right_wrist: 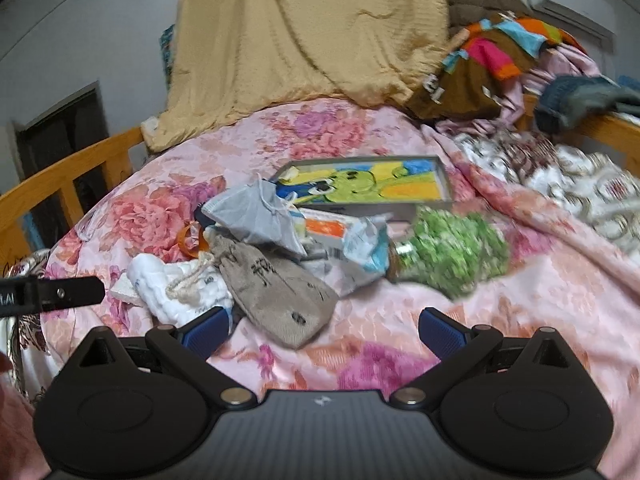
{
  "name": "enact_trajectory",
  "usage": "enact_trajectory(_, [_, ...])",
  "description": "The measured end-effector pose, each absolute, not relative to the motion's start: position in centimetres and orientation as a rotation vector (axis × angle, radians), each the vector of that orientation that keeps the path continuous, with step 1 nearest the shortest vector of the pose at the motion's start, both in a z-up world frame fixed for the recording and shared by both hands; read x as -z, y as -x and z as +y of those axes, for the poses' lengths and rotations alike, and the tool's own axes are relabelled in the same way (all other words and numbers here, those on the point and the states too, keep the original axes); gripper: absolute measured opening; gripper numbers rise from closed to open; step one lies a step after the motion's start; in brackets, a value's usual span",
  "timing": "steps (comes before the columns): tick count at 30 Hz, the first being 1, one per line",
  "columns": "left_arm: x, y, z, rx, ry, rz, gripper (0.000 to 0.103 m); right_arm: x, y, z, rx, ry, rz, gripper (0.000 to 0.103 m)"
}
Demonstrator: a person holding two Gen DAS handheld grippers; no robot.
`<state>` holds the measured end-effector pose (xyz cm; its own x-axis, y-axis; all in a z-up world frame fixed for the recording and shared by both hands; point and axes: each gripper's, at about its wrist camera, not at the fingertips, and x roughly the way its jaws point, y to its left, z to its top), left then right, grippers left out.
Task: Organize soft objects
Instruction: 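Grasp the white muslin towel with the left gripper while the right gripper grasps the beige pouch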
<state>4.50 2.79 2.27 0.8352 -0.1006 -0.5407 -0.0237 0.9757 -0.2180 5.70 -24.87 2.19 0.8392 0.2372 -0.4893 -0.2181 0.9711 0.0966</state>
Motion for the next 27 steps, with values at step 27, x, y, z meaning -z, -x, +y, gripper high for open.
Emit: enact_trajectory(27, [2.2,-11.0,1.0,0.33,0.214,0.73,0.097,1.9,-15.4,-20.7,-0.565,0.28,0.538,0.088])
